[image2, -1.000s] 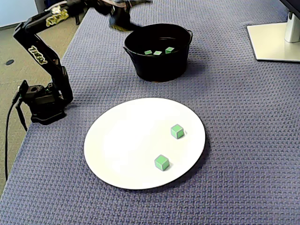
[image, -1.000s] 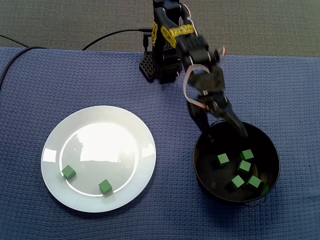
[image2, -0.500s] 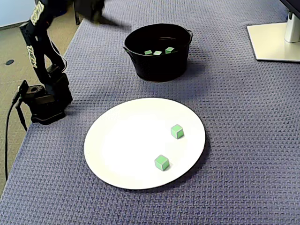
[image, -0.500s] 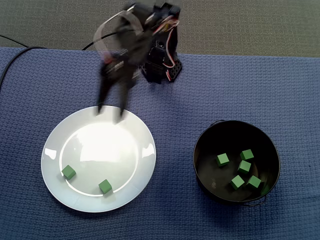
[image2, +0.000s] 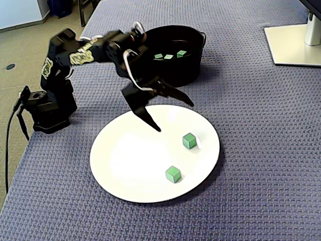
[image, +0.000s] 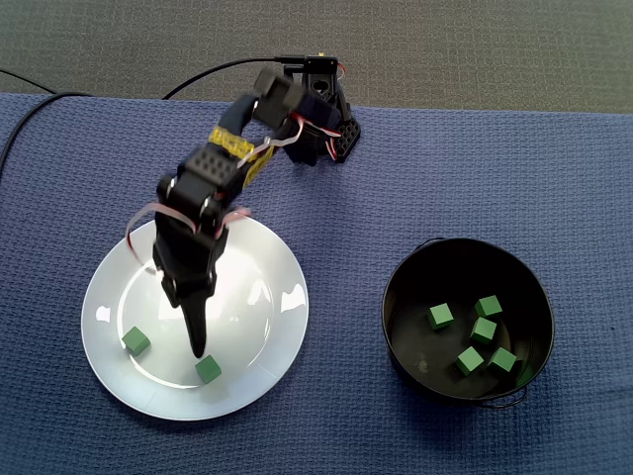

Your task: Pick up the items on the white plate and put them in the black container.

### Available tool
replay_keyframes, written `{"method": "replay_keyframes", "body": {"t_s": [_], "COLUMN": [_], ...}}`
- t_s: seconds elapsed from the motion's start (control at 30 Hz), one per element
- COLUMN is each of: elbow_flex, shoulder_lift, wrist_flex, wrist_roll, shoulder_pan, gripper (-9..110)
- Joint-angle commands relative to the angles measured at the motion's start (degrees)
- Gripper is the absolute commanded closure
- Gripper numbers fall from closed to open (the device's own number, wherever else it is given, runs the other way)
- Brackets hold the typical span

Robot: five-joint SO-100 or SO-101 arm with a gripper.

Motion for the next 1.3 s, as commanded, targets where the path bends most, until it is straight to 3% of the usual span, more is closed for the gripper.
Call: {"method": "replay_keyframes", "body": {"t_s": [0.0, 0.3, 1.27], "elbow_flex": [-7.5, -12.7, -22.2], "shoulder_lift": [-5.1, -11.4, -23.6], "wrist_flex": [0.3, -2.1, -1.8], "wrist_roll": [-4.8, -13.2, -13.3], "shoulder_pan": [-1.2, -1.7, -5.6], "gripper": [60, 63, 70]}}
